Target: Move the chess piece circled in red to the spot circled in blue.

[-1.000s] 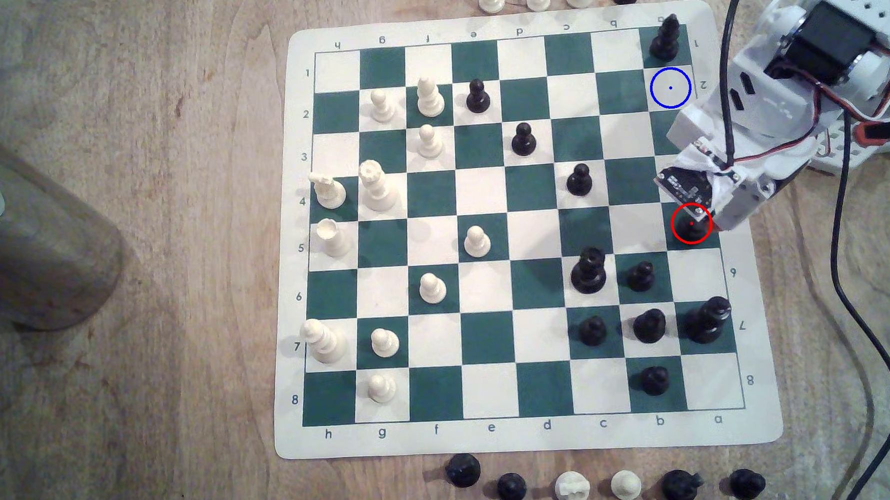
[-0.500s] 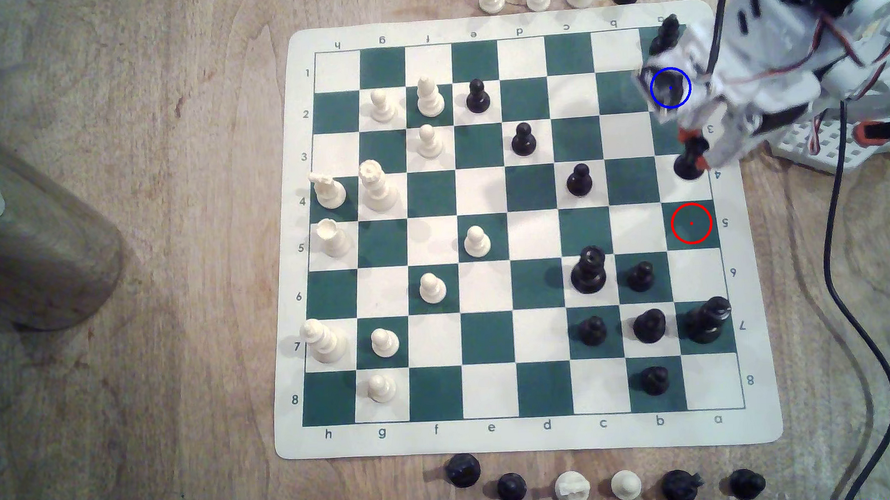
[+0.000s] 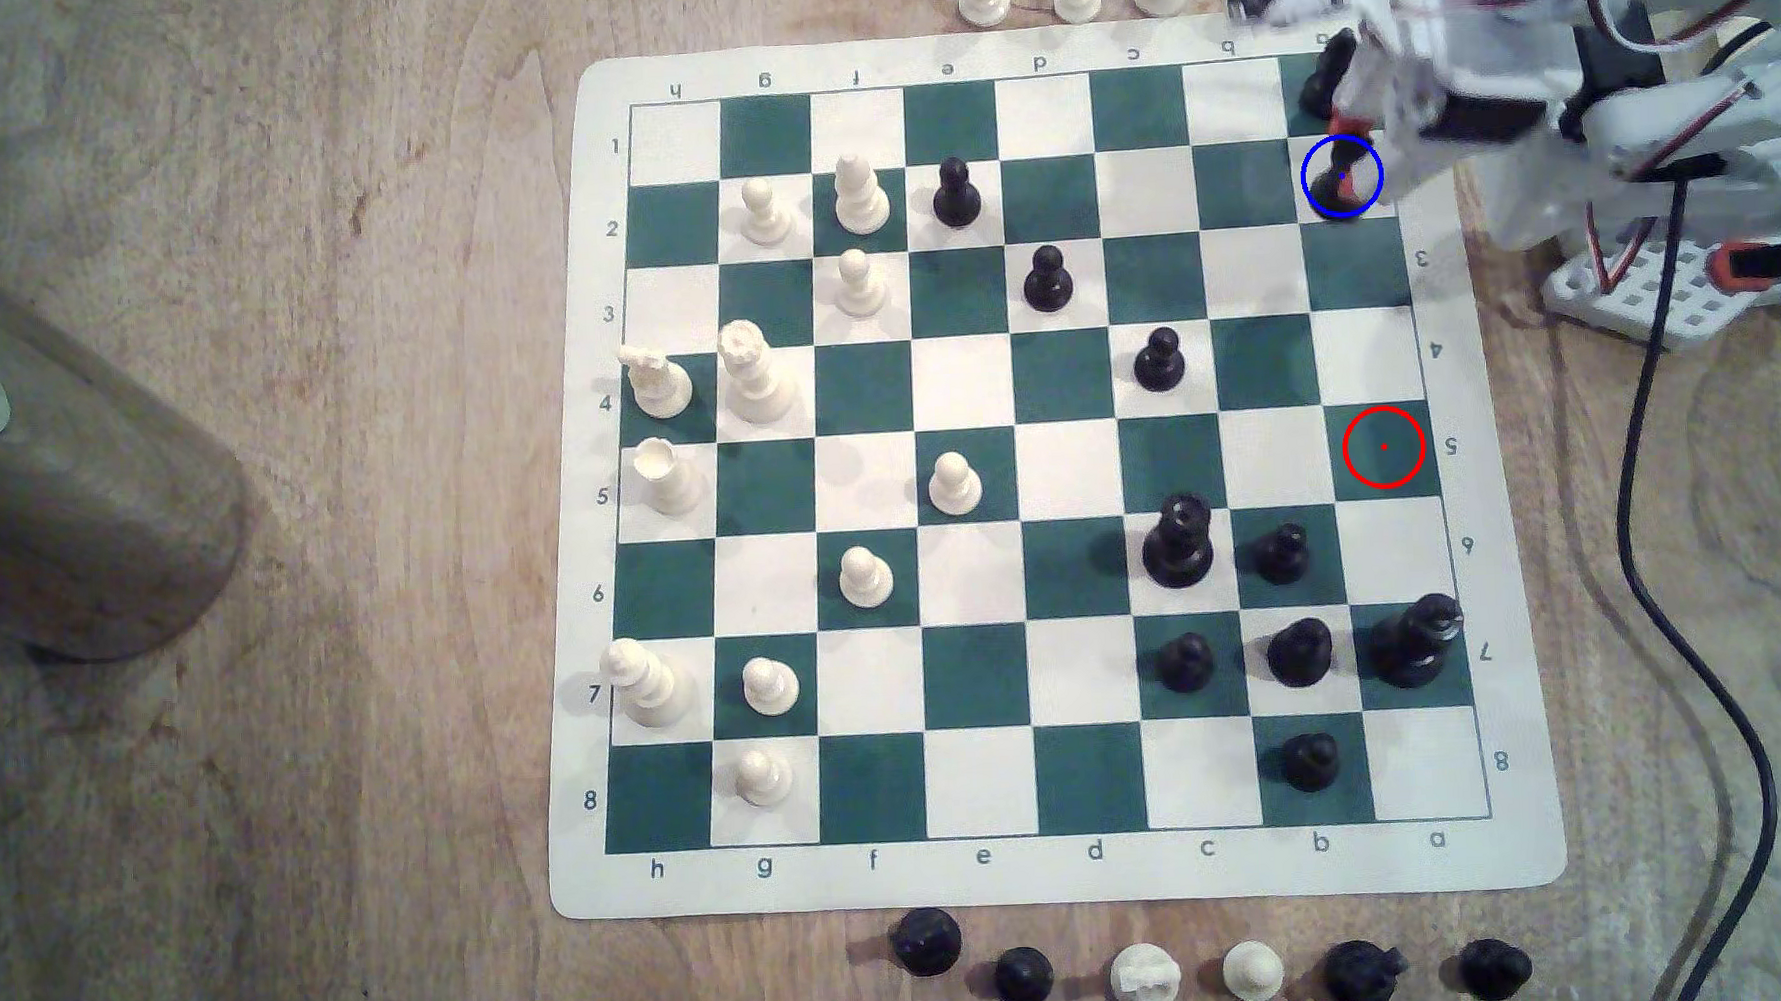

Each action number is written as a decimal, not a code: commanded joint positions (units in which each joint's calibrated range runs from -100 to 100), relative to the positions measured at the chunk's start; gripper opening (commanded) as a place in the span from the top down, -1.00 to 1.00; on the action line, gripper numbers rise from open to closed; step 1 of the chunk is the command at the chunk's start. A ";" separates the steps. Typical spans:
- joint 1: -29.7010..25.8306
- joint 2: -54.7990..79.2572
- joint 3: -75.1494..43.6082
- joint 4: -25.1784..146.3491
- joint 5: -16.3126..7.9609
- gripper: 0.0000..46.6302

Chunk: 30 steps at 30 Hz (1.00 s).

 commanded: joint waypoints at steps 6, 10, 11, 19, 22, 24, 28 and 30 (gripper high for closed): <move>7.75 1.02 5.60 -3.61 3.76 0.99; 9.24 1.78 9.41 -6.97 4.35 0.99; 9.31 1.87 9.95 -7.30 4.44 0.99; 11.19 1.87 13.94 -9.34 5.67 0.99; 12.44 1.95 14.48 -10.08 6.30 0.99; 12.75 1.95 14.58 -10.16 6.45 0.99; 13.07 1.87 14.67 -10.08 6.69 0.99; 13.15 1.78 14.85 -9.75 6.79 0.99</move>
